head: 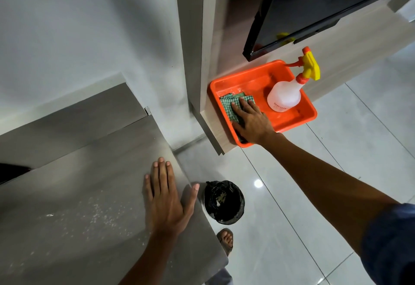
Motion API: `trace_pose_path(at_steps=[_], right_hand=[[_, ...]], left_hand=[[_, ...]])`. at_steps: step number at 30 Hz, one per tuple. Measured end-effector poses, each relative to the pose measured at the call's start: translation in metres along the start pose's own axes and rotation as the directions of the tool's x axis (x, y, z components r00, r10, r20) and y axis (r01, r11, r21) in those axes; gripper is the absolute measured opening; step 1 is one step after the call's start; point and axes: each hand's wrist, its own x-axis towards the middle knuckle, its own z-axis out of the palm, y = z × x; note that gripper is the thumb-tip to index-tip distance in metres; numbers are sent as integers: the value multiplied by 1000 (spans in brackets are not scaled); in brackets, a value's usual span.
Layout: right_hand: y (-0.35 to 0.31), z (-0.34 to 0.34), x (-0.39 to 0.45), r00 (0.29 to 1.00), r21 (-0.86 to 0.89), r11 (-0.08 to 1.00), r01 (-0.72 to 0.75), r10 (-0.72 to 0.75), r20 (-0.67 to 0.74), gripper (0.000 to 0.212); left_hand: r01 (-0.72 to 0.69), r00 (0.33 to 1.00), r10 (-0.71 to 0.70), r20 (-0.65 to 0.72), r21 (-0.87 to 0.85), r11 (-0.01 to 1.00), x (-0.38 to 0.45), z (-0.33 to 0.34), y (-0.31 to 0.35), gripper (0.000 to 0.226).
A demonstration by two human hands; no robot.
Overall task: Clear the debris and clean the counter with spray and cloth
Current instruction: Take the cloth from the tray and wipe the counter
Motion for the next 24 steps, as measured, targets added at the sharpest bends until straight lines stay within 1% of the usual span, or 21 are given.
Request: trace_pose_path(at_steps=[2,5,7,9,10,11,12,13,14,15,16,17,19,21,22,24], right_hand=[[-4,-1,0,999,10,1000,-20,20,-27,68],[-11,-2,-3,993,40,998,-47,51,-106,57],[-14,-4,-4,982,147,987,-68,92,-164,49],[-14,-10,-4,963,354,931,-91,173,-206,43],[-14,-13,-5,956,506,857,-102,226,-189,42],[-14,-15,-9,951,678,727,-106,274,-145,42],[-12,-18,-14,948,834,543,-97,307,-89,42],[-12,-20,-22,950,935,346,-75,310,-39,39],[-12,-22,-31,958,984,172,-37,286,-13,36],[-13,-24,-41,968,999,37,2,250,-12,33],[-15,-26,-49,976,996,-73,45,216,-28,34],[-17,-30,-57,980,983,-160,87,189,-57,38],[-28,-37,-73,983,952,-270,143,147,-106,46],[-44,-41,-91,984,926,-339,168,113,-137,51],[-53,-42,-99,984,916,-364,171,99,-145,53],[-82,-40,-117,985,918,-360,170,65,-157,53]], left_hand=[[0,1000,0,1,-2,1000,0,2,-1,106],[0,1000,0,-10,-6,1000,0,4,-1,106],[0,1000,0,-8,-4,1000,0,2,0,106],[0,1000,0,-5,-13,1000,0,0,1,104],[1,1000,-1,0,-22,1000,-1,-2,2,104],[-1,1000,1,2,-31,1000,-1,-4,2,103],[-6,1000,6,3,-38,999,0,-4,3,103],[-6,1000,6,9,-42,999,-1,-6,2,102],[-6,1000,7,19,-48,999,-1,-8,2,101],[-7,1000,9,27,-62,998,-2,-9,1,100],[-10,999,13,30,-86,996,-2,-10,0,99],[-14,999,18,29,-136,991,-1,-11,1,97],[-17,1000,19,6,-257,966,-3,-17,-2,94],[-23,999,14,-37,-273,962,-9,-23,-16,92],[-25,999,12,-53,-258,966,-11,-25,-25,91],[-7,998,-11,-69,-249,968,-22,-33,-53,89]])
